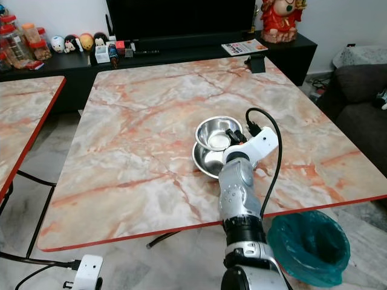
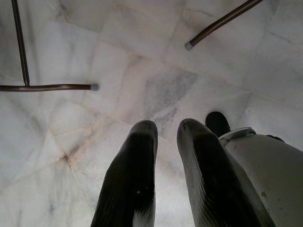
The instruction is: Setting the table
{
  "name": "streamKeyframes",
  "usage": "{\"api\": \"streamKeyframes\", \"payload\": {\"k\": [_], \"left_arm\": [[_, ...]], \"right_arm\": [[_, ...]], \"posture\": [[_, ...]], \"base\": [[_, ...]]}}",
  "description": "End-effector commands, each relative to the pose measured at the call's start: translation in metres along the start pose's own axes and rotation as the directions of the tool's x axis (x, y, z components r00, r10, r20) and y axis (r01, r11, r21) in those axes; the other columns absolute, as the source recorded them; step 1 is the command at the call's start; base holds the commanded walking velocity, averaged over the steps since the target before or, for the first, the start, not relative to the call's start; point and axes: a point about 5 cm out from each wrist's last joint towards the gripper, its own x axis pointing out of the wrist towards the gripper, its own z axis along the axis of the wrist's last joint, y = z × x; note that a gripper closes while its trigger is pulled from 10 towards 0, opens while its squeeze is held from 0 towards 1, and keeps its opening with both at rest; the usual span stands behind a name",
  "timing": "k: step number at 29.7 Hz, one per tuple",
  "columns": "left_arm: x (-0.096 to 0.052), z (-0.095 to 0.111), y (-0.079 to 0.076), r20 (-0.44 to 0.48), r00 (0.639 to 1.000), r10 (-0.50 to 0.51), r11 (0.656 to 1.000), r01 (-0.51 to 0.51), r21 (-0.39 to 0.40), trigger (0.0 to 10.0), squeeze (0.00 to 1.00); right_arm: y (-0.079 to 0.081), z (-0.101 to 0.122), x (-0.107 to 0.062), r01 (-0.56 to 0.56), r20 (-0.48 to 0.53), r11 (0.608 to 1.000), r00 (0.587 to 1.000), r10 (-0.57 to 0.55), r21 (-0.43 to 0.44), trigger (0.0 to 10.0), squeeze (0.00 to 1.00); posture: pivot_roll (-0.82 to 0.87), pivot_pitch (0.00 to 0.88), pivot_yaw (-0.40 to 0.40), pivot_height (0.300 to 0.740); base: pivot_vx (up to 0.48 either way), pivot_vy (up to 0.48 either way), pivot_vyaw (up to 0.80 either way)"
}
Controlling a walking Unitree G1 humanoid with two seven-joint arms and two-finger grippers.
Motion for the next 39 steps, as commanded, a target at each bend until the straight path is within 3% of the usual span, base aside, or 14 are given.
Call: {"api": "streamKeyframes", "payload": {"k": [1, 17, 18, 21, 22, 23, 24, 25, 30, 32, 33, 37, 38, 39], "left_arm": [[0.0, 0.0, 0.003, 0.002, 1.0, -0.002, 1.0, 0.002, 0.013, 10.0, 0.0], [0.0, 0.0, 0.004, 0.003, 1.0, -0.004, 1.0, 0.004, 0.018, 10.0, 0.0], [0.0, 0.001, 0.004, 0.004, 1.0, -0.003, 1.0, 0.003, 0.017, 10.0, 0.0], [0.0, 0.001, 0.004, 0.005, 1.0, -0.002, 1.0, 0.002, 0.017, 10.0, 0.0], [0.0, 0.001, 0.004, 0.005, 1.0, -0.002, 1.0, 0.002, 0.018, 10.0, 0.0], [0.0, 0.001, 0.004, 0.005, 1.0, -0.002, 1.0, 0.002, 0.018, 10.0, 0.0], [0.0, 0.001, 0.004, 0.005, 1.0, -0.003, 1.0, 0.002, 0.018, 10.0, 0.0], [0.0, 0.001, 0.004, 0.004, 1.0, -0.003, 1.0, 0.003, 0.019, 10.0, 0.0], [0.0, 0.0, 0.004, 0.004, 1.0, -0.005, 1.0, 0.005, 0.019, 10.0, 0.0], [0.0, 0.0, 0.004, 0.003, 1.0, -0.004, 1.0, 0.004, 0.019, 10.0, 0.0], [0.0, 0.0, 0.004, 0.003, 1.0, -0.004, 1.0, 0.004, 0.02, 10.0, 0.0], [0.0, 0.0, 0.005, 0.003, 1.0, -0.003, 1.0, 0.003, 0.021, 10.0, 0.0], [0.0, 0.0, 0.005, 0.003, 1.0, -0.003, 1.0, 0.003, 0.022, 10.0, 0.0], [0.0, 0.0, 0.004, 0.003, 1.0, -0.003, 1.0, 0.003, 0.022, 10.0, 0.0]], "right_arm": [[0.015, -0.026, -0.013, -0.019, -0.075, 0.999, 0.997, 0.022, 0.048, 10.0, 0.07], [0.003, -0.028, -0.02, 0.02, -0.09, 0.999, 0.996, -0.016, 0.042, 10.0, 0.0], [0.003, -0.028, -0.02, 0.021, -0.09, 0.999, 0.996, -0.017, 0.042, 10.0, 0.26], [0.003, -0.028, -0.02, 0.021, -0.092, 0.999, 0.996, -0.017, 0.042, 10.0, 0.26], [-0.001, -0.03, -0.019, 0.035, -0.095, 0.999, 0.995, -0.032, 0.036, 10.0, 0.49], [-0.001, -0.03, -0.019, 0.035, -0.095, 0.999, 0.995, -0.032, 0.036, 10.0, 0.49], [-0.002, -0.03, -0.019, 0.039, -0.096, 0.999, 0.995, -0.036, 0.034, 10.0, 0.42], [-0.004, -0.031, -0.019, 0.049, -0.097, 0.998, 0.994, -0.045, 0.039, 10.0, 0.06], [-0.007, -0.032, -0.019, 0.065, -0.097, 0.997, 0.993, -0.061, 0.039, 10.0, 0.0], [-0.008, -0.032, -0.019, 0.068, -0.095, 0.997, 0.993, -0.064, 0.041, 10.0, 0.18], [-0.007, -0.031, -0.019, 0.065, -0.093, 0.997, 0.994, -0.06, 0.045, 10.0, 1.0], [-0.006, -0.031, -0.018, 0.061, -0.09, 0.997, 0.994, -0.057, 0.044, 10.0, 1.0], [-0.006, -0.03, -0.018, 0.062, -0.088, 0.997, 0.994, -0.058, 0.044, 10.0, 0.0], [-0.006, -0.03, -0.018, 0.063, -0.087, 0.997, 0.994, -0.059, 0.045, 10.0, 0.0]], "posture": [[0.03, 0.016, 0.063, 0.74], [0.03, 0.019, 0.067, 0.74], [0.03, 0.018, 0.067, 0.74], [0.03, 0.018, 0.067, 0.74], [0.03, 0.018, 0.069, 0.74], [0.03, 0.018, 0.069, 0.74], [0.03, 0.019, 0.069, 0.74], [0.03, 0.019, 0.07, 0.74], [0.03, 0.019, 0.07, 0.74], [0.03, 0.019, 0.071, 0.74], [0.03, 0.019, 0.071, 0.74], [0.03, 0.019, 0.072, 0.74], [0.03, 0.02, 0.072, 0.74], [0.03, 0.02, 0.072, 0.74]], "base": [[0.0, 0.0, 0.0], [0.0, 0.0, 0.0], [0.0, 0.0, 0.0], [0.0, 0.0, 0.0], [0.0, 0.0, 0.0], [0.0, 0.0, 0.0], [0.0, 0.0, 0.0], [0.0, 0.0, 0.0], [0.0, 0.0, 0.0], [0.0, 0.0, 0.0], [0.0, 0.0, 0.0], [0.0, 0.0, 0.0], [0.0, 0.0, 0.0], [0.0, 0.0, 0.0]]}}
